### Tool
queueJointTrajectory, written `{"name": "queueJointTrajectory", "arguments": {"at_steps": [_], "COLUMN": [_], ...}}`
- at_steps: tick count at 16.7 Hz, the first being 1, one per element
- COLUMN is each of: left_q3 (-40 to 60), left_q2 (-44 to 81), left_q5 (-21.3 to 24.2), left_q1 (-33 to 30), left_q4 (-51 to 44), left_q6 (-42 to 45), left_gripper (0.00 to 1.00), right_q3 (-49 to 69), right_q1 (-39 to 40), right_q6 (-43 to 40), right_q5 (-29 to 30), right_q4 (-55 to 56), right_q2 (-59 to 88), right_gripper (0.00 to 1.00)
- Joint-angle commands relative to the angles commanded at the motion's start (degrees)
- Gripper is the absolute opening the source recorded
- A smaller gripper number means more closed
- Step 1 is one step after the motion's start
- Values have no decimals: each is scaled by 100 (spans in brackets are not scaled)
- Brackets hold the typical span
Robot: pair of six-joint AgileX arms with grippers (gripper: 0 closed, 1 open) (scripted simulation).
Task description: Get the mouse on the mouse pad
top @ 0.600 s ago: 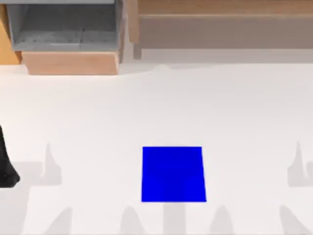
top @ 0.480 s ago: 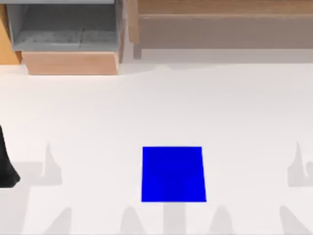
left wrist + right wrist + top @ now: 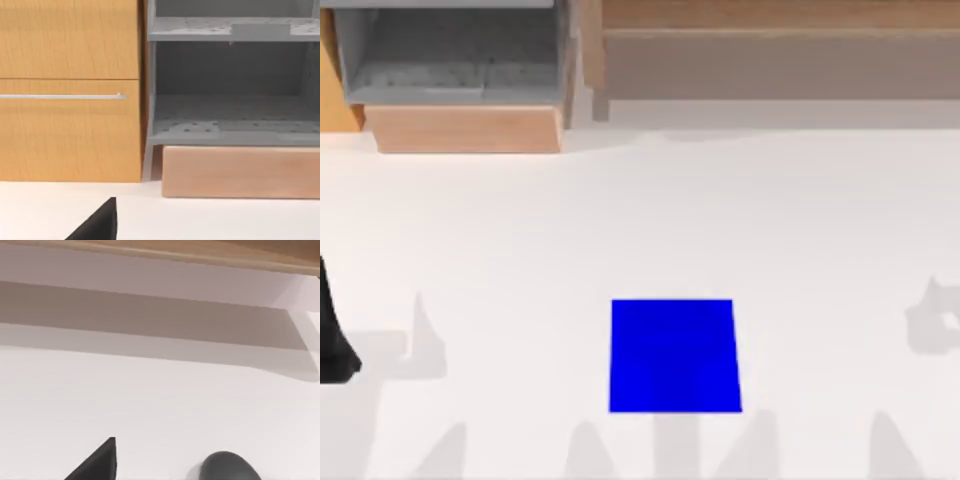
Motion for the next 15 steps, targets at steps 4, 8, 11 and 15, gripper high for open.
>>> {"name": "queueJointTrajectory", "arguments": {"at_steps": [4, 8, 11, 15], "left_q3": [0, 0, 0, 0], "left_q2": [0, 0, 0, 0], "left_q5": [0, 0, 0, 0], "left_q1": [0, 0, 0, 0], "left_q4": [0, 0, 0, 0], "left_q6": [0, 0, 0, 0], "left_gripper": [100, 100, 100, 100], "right_q3": [1744, 3523, 4751, 6150], "right_q1": [-205, -427, -584, -756], "right_q6": [-576, -1176, -1589, -2038], "right_q5": [-3, -1, 5, 15], "right_q4": [-1300, -2686, -3626, -4592], "right_q2": [2396, 4958, 6566, 8235], "right_gripper": [100, 100, 100, 100]}}
